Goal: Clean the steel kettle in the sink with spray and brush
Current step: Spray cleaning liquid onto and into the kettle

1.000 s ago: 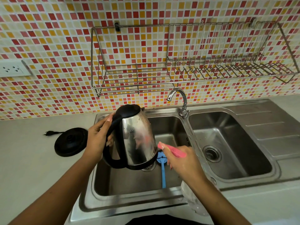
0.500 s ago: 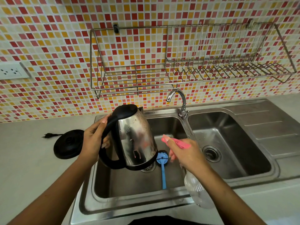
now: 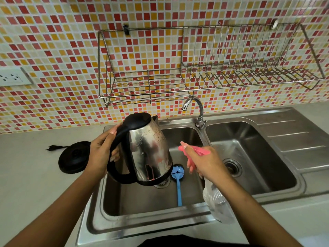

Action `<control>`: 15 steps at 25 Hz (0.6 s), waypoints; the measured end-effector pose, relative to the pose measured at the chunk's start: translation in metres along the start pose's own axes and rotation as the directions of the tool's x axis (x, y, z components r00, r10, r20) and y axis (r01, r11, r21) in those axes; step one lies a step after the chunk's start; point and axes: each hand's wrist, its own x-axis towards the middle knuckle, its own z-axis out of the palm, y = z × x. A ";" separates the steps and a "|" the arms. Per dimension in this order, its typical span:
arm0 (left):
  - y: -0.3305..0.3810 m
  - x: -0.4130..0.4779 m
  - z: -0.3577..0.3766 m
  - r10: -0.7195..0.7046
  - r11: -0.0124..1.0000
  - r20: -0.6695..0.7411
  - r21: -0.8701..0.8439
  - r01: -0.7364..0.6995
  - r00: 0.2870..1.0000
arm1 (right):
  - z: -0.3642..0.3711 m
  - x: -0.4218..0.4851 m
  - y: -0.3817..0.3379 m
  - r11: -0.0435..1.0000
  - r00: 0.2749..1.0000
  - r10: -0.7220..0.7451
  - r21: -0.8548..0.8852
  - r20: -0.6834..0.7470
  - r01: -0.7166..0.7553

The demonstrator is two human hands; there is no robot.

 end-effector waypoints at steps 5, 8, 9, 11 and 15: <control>-0.003 0.001 -0.003 0.003 1.000 0.002 -0.011 -0.003 1.000 | -0.001 -0.003 0.011 0.996 1.000 0.015 0.082 0.006 -0.016; -0.003 0.000 0.000 -0.006 1.000 0.021 -0.030 0.006 1.000 | 0.000 -0.002 0.011 0.997 0.999 0.013 0.079 -0.029 -0.011; -0.003 -0.001 0.000 -0.006 1.000 0.020 -0.031 0.007 1.000 | 0.001 -0.002 0.011 0.998 0.998 0.019 0.069 -0.056 -0.015; -0.003 -0.001 0.001 -0.003 1.000 0.004 -0.017 0.003 1.000 | 0.002 -0.004 0.013 0.998 0.998 0.024 0.063 -0.054 -0.020; -0.007 0.000 0.003 -0.017 1.000 -0.017 0.002 0.017 1.000 | 0.018 -0.018 0.026 0.996 0.994 0.062 -0.064 0.095 -0.056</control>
